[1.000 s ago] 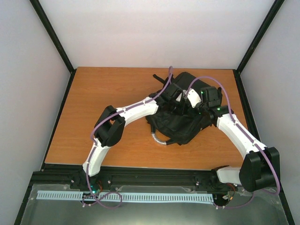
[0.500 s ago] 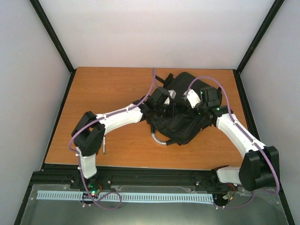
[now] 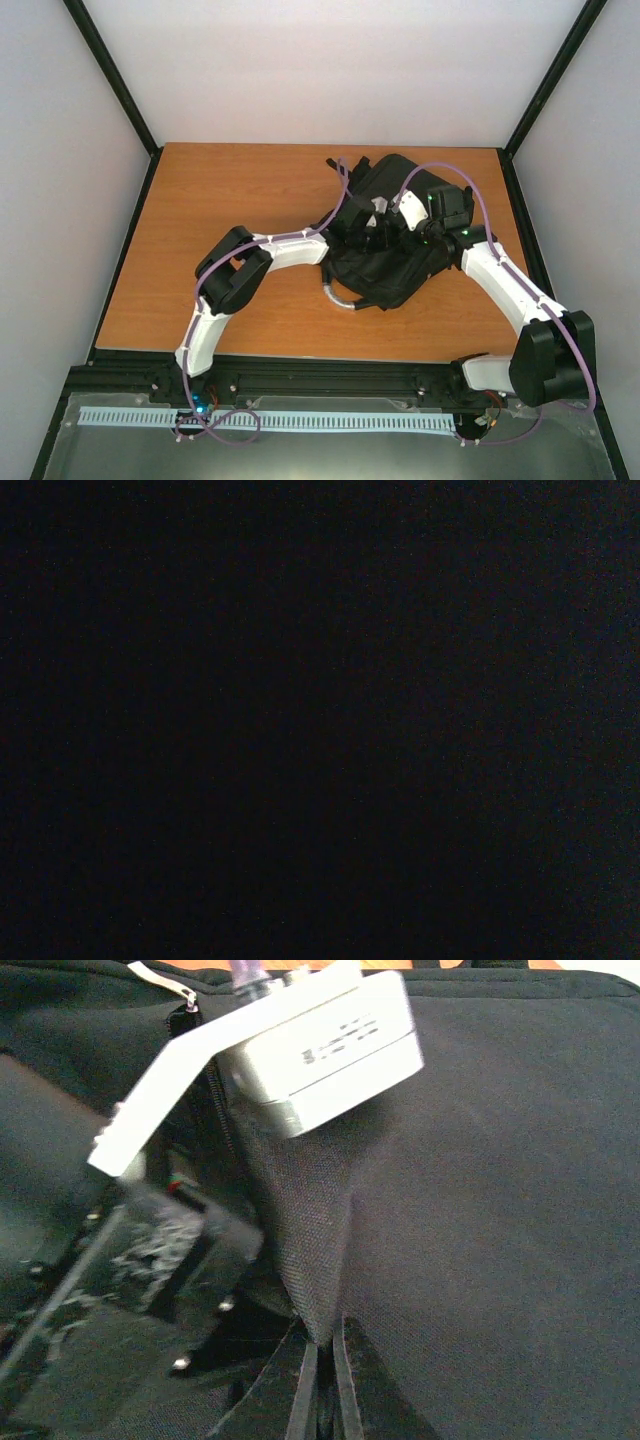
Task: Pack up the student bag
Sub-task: Place the stationery in the student bag, then pick up the stationery from the center of the board, then place the stationery at the center of the board, then pick up the stationery from the center of the board, then place the stationery in the student bag.
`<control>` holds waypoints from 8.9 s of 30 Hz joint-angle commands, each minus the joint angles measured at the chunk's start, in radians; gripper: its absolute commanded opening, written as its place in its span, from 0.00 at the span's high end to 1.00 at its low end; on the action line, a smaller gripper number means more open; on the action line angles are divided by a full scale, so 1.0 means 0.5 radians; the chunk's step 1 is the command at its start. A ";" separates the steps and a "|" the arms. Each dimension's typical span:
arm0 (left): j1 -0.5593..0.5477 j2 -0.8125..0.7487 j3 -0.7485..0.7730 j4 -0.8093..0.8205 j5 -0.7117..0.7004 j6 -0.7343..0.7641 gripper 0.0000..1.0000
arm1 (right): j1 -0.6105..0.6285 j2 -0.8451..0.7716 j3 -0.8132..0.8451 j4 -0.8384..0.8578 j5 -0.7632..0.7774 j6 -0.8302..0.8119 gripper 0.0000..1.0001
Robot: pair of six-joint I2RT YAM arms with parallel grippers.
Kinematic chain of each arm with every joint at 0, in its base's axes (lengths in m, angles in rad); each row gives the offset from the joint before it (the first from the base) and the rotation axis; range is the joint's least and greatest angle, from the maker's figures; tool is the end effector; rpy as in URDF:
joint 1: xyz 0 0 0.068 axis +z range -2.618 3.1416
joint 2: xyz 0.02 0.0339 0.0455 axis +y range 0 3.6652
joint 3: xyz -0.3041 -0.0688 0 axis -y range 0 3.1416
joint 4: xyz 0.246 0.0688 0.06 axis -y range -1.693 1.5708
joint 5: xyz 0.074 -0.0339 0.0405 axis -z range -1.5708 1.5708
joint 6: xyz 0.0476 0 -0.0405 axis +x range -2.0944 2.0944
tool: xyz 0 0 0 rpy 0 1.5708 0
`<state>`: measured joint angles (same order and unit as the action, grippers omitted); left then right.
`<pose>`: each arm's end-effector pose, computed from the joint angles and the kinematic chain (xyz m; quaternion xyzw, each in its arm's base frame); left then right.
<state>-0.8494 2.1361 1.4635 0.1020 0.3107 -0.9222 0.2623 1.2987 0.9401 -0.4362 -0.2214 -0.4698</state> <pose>0.3280 -0.3949 0.1995 0.0426 0.8691 -0.4528 0.1946 0.2620 0.0812 0.2903 -0.3683 0.8441 0.0628 0.3846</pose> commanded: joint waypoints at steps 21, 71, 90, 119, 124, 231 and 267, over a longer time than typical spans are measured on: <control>-0.041 -0.464 -0.301 0.009 -0.168 0.032 0.98 | -0.006 0.119 -0.036 0.158 -0.030 -0.032 0.97; 0.550 -1.973 -1.755 -1.677 -1.343 0.046 0.16 | -0.006 0.136 0.009 0.002 -0.226 -0.044 0.53; 0.613 -1.899 -1.875 -1.498 -1.281 0.065 0.35 | -0.015 0.145 0.003 0.004 -0.214 -0.041 0.54; 0.613 -1.722 -1.816 -1.325 -1.000 0.198 0.87 | -0.036 0.154 0.007 -0.002 -0.223 -0.046 0.60; 0.613 -1.765 -1.832 -1.194 -0.702 0.337 0.93 | -0.036 0.163 0.009 -0.001 -0.223 -0.048 0.61; -0.346 -1.094 -1.156 -2.035 -0.742 0.440 0.99 | -0.035 0.191 0.019 -0.017 -0.253 -0.060 0.61; -0.060 -0.643 -0.130 -1.102 0.204 0.678 0.99 | -0.036 0.231 0.077 0.116 0.086 0.061 0.83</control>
<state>-0.8909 1.7584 1.3346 -0.5301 0.3122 -0.6079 0.2485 1.4517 0.9485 -0.4187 -0.2203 -0.4603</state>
